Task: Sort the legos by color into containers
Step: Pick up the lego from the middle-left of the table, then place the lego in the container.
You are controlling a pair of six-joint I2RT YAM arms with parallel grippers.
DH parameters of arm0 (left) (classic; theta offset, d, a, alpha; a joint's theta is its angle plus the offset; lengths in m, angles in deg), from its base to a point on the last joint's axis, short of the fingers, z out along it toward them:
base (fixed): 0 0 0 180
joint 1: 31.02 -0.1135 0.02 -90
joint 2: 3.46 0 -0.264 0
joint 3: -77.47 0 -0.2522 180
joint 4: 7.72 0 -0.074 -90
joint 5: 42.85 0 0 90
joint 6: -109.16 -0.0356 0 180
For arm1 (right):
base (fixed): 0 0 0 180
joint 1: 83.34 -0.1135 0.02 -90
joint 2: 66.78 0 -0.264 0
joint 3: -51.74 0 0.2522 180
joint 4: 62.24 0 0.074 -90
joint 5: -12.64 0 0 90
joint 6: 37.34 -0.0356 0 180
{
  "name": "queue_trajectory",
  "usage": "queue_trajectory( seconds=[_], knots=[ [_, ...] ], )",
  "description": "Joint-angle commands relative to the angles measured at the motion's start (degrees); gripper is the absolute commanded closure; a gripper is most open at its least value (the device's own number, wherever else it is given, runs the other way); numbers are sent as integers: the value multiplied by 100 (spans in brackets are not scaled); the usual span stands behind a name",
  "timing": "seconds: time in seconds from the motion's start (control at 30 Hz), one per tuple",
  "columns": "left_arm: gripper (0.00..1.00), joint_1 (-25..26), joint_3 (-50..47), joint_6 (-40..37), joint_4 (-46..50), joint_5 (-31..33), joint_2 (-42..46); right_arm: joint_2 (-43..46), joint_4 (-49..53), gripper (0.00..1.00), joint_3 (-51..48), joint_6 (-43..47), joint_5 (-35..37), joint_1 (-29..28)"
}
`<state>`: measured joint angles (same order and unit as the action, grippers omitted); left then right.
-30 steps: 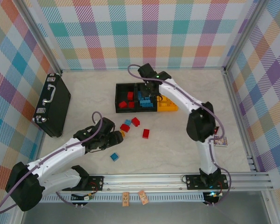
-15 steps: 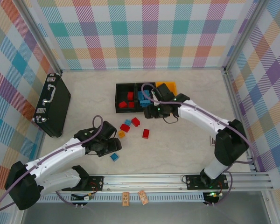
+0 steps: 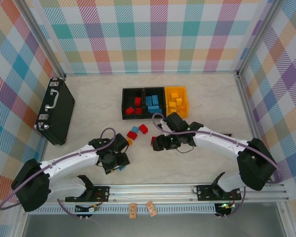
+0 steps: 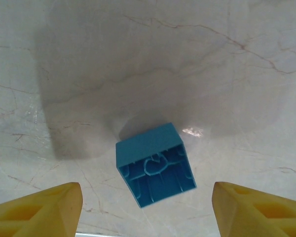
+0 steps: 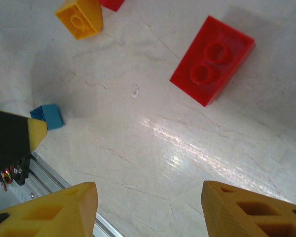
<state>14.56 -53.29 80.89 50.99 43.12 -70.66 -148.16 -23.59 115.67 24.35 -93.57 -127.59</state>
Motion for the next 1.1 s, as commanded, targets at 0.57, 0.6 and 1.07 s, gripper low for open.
queue_trajectory(
  seconds=[0.57, 0.6, 1.07],
  knots=[
    [67, 78, 675, -378, -64, 158, -1031, 140, -607, 43, -249, -262, -224, -31],
    [67, 74, 718, -399, -49, 219, -1003, 149, -614, 43, -253, -260, -240, -30],
    [68, 6, 3053, -1695, 290, 998, -2120, 1067, -397, 43, -517, -686, 428, 581]
  ],
)
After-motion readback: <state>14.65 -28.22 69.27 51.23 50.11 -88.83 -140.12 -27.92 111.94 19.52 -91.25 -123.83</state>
